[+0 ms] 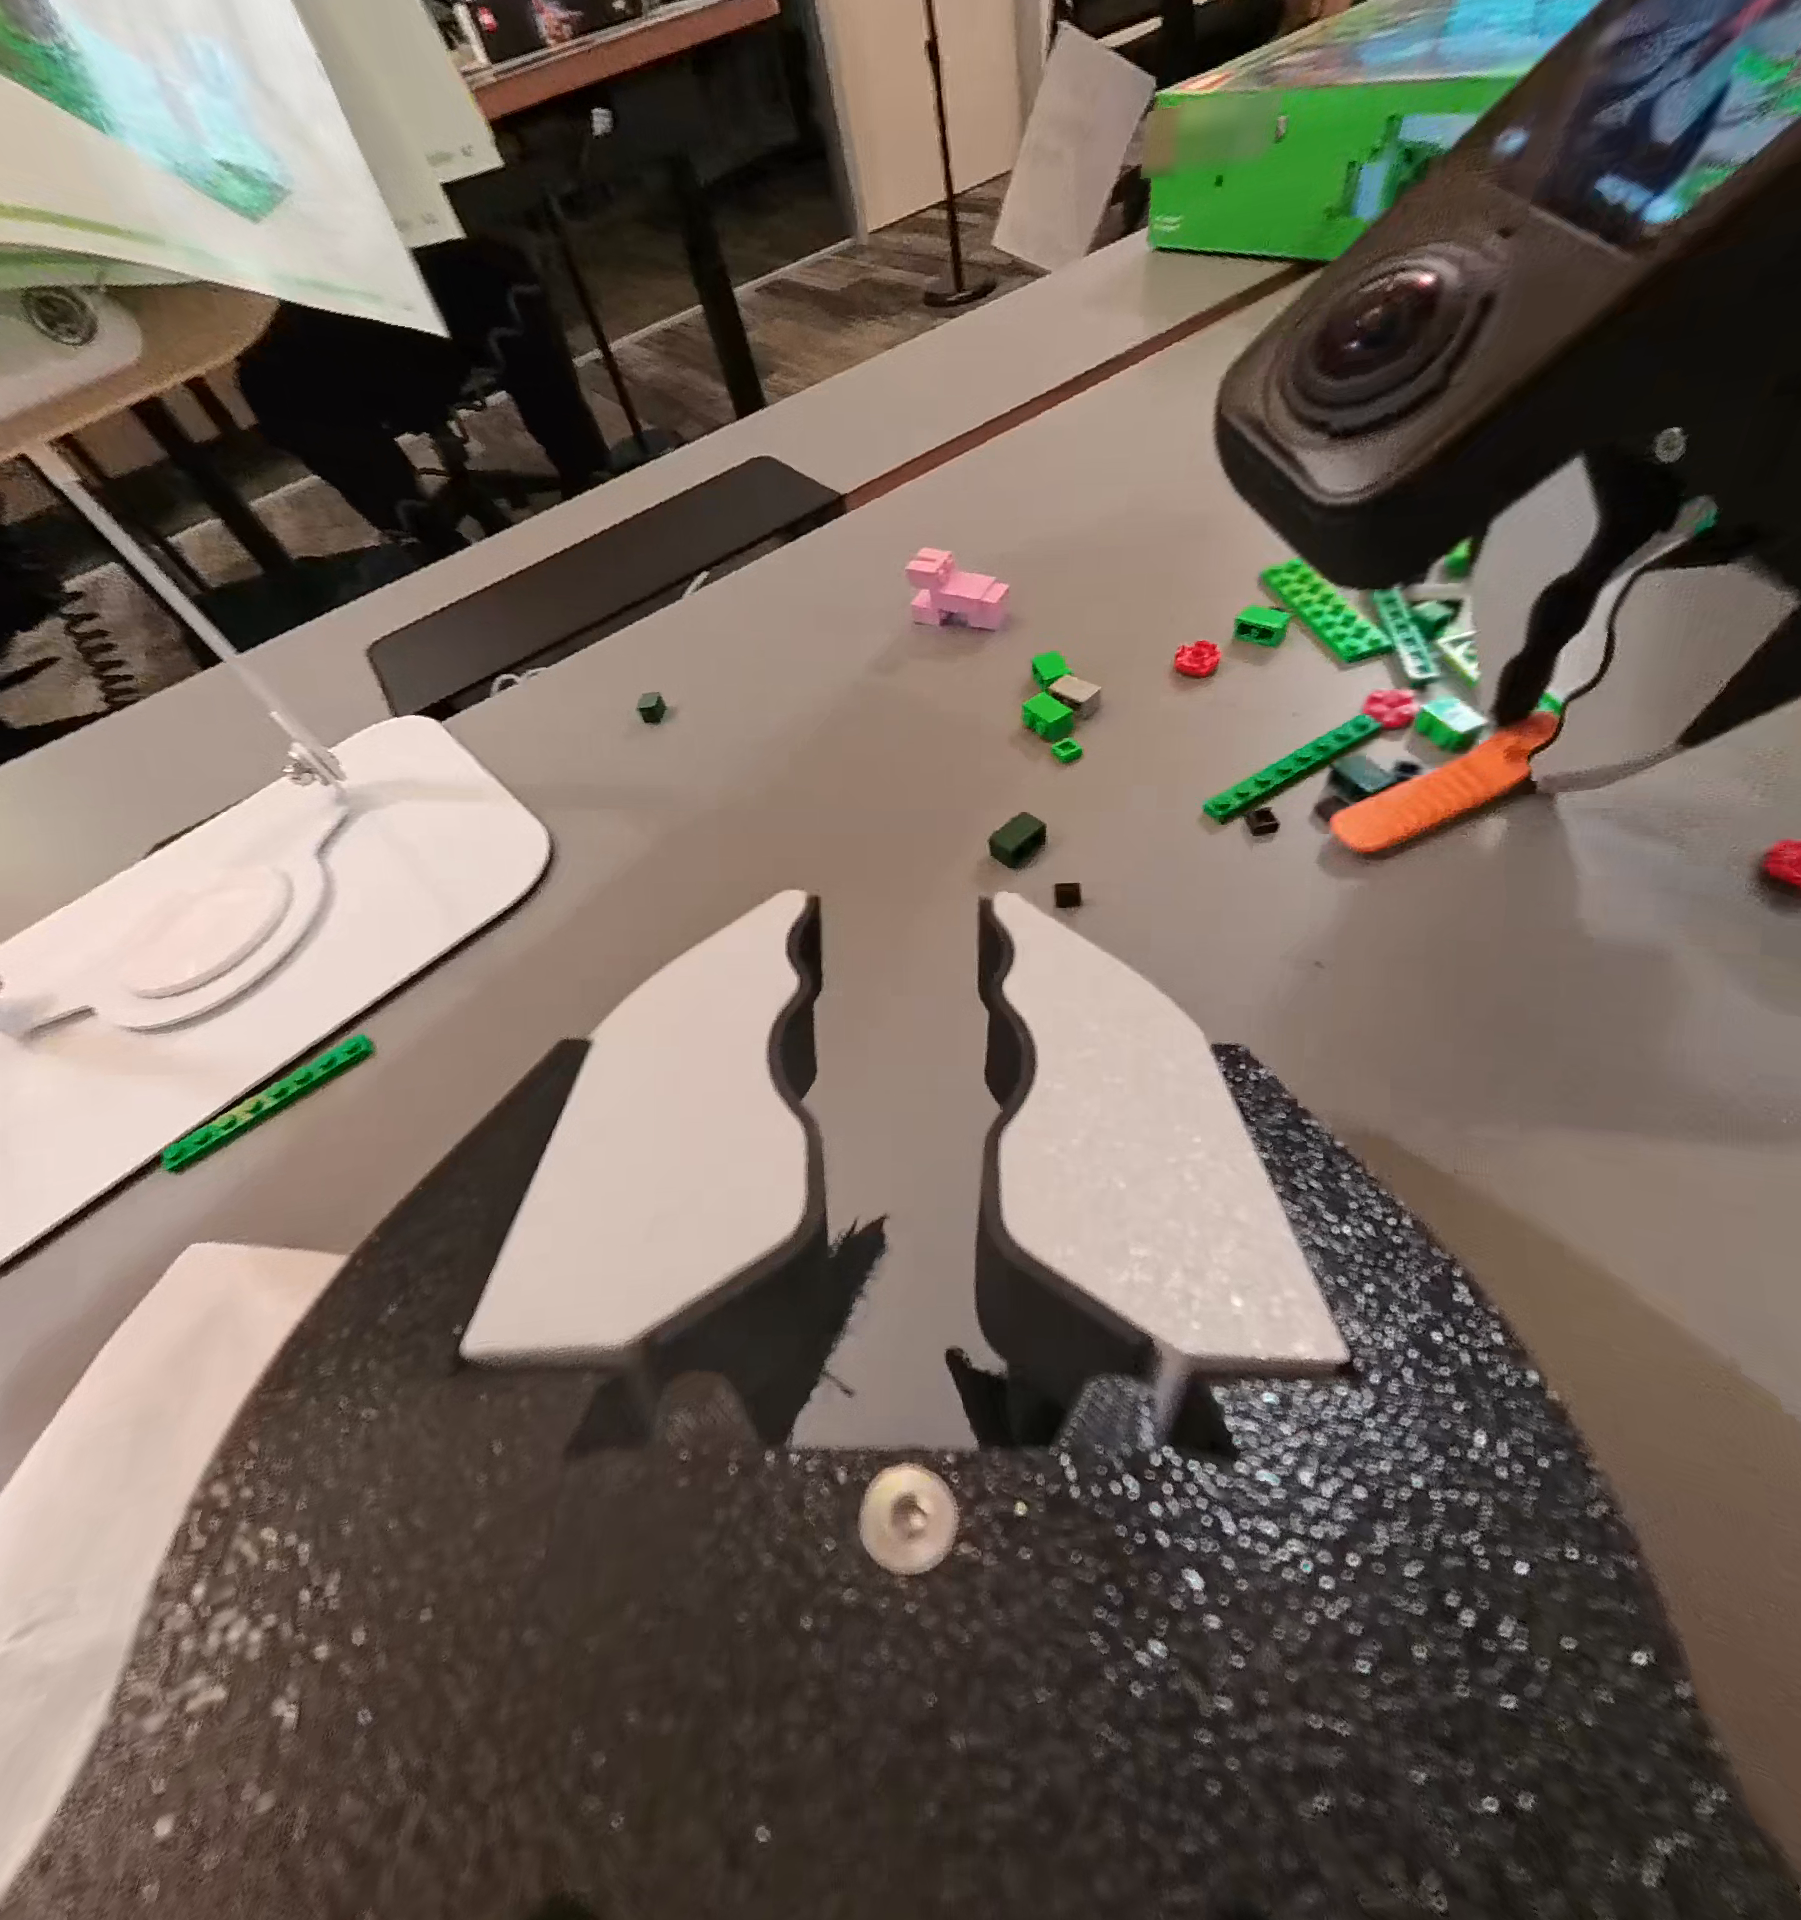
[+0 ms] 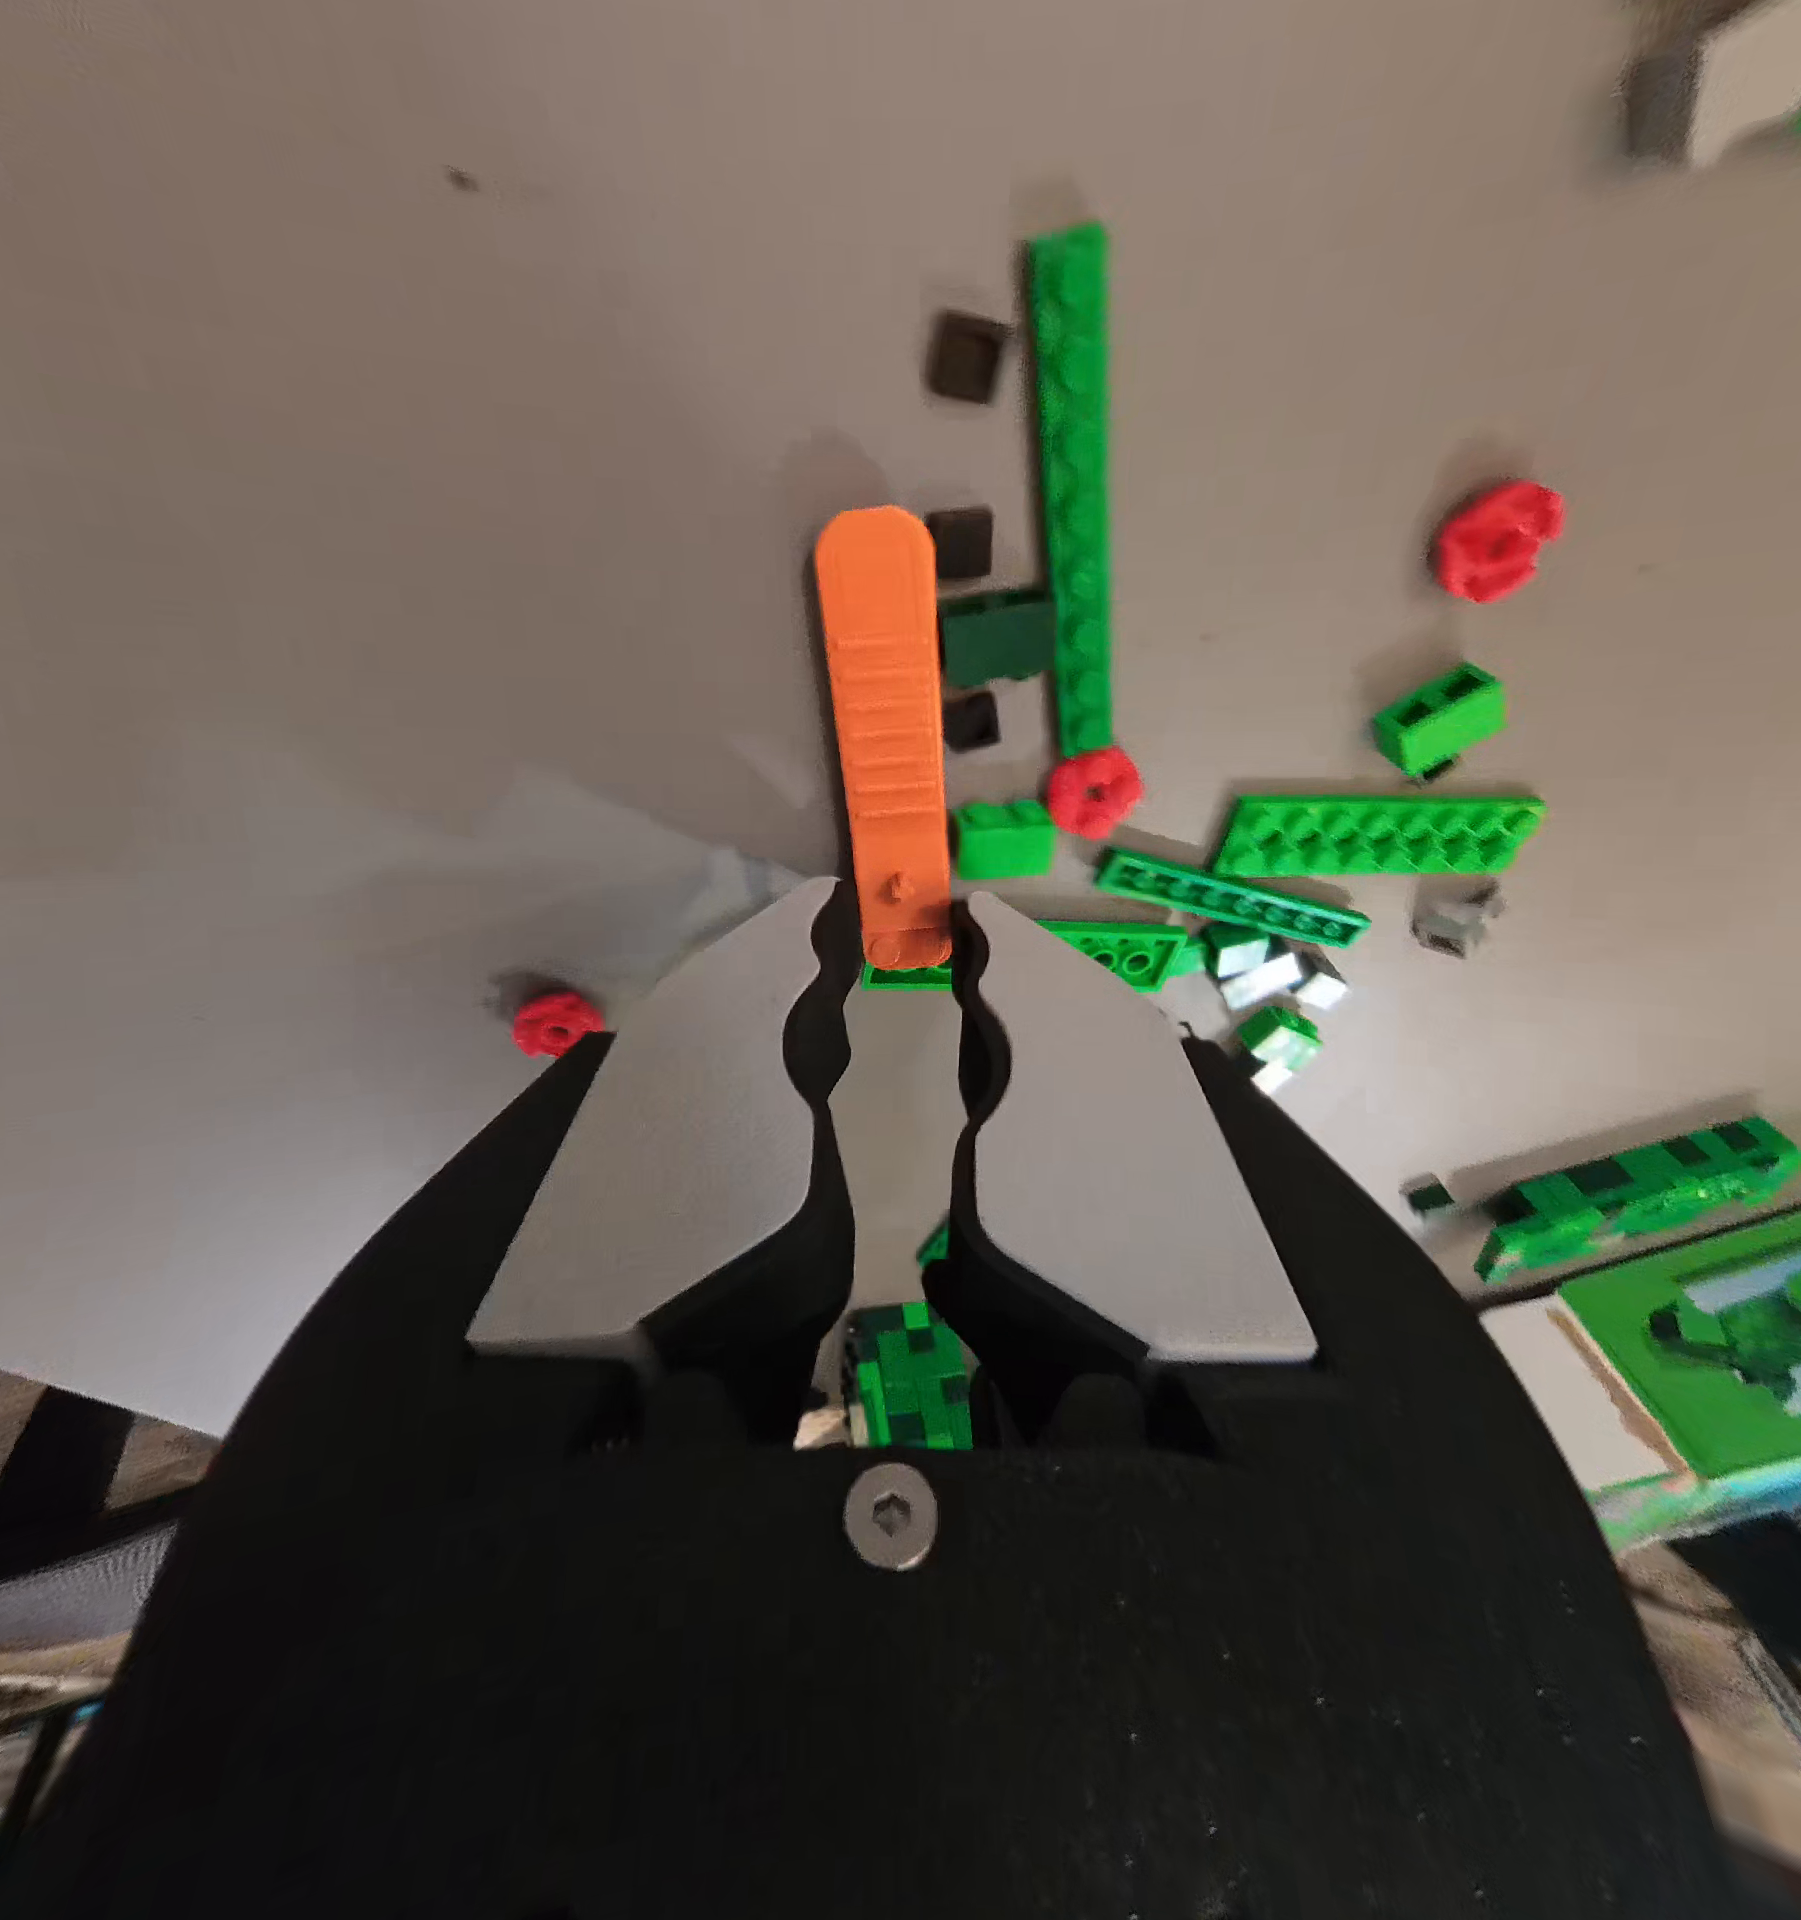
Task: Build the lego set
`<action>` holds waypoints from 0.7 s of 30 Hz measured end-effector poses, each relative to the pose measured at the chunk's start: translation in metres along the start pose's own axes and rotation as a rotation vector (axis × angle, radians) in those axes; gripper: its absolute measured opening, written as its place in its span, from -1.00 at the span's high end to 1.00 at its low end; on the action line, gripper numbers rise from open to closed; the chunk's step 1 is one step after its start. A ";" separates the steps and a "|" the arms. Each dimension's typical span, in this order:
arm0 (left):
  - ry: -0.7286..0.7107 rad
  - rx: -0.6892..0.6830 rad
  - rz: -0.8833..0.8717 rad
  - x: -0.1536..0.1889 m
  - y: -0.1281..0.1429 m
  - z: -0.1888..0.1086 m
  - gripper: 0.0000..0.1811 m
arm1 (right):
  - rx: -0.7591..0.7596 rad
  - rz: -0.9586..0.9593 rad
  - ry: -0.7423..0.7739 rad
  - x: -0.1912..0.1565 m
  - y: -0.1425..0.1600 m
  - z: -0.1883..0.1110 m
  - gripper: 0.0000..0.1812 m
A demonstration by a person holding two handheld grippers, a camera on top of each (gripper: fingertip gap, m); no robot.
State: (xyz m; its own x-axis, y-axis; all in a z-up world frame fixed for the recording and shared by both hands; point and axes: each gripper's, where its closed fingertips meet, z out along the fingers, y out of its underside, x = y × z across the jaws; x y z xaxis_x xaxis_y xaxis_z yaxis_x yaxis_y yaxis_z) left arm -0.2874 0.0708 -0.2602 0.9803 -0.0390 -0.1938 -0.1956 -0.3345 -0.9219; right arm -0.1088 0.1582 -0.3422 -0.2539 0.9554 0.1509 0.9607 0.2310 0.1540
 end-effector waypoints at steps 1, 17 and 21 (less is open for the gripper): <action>-0.028 0.007 -0.001 -0.005 -0.001 -0.001 0.69 | -0.005 0.019 0.003 0.005 0.002 -0.001 0.82; -0.510 0.216 -0.212 -0.120 -0.017 -0.077 0.72 | 0.087 -0.127 -0.201 -0.111 -0.121 -0.038 0.82; -0.538 0.248 -0.235 -0.127 -0.020 -0.088 0.72 | 0.015 -0.113 -0.097 -0.094 -0.126 -0.034 0.82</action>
State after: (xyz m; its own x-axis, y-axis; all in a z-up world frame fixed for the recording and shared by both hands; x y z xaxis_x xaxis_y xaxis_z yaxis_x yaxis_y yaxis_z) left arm -0.4059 -0.0008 -0.1878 0.8590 0.5085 -0.0593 -0.0413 -0.0466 -0.9981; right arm -0.2098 0.0331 -0.3420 -0.3487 0.9364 0.0383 0.9285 0.3396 0.1503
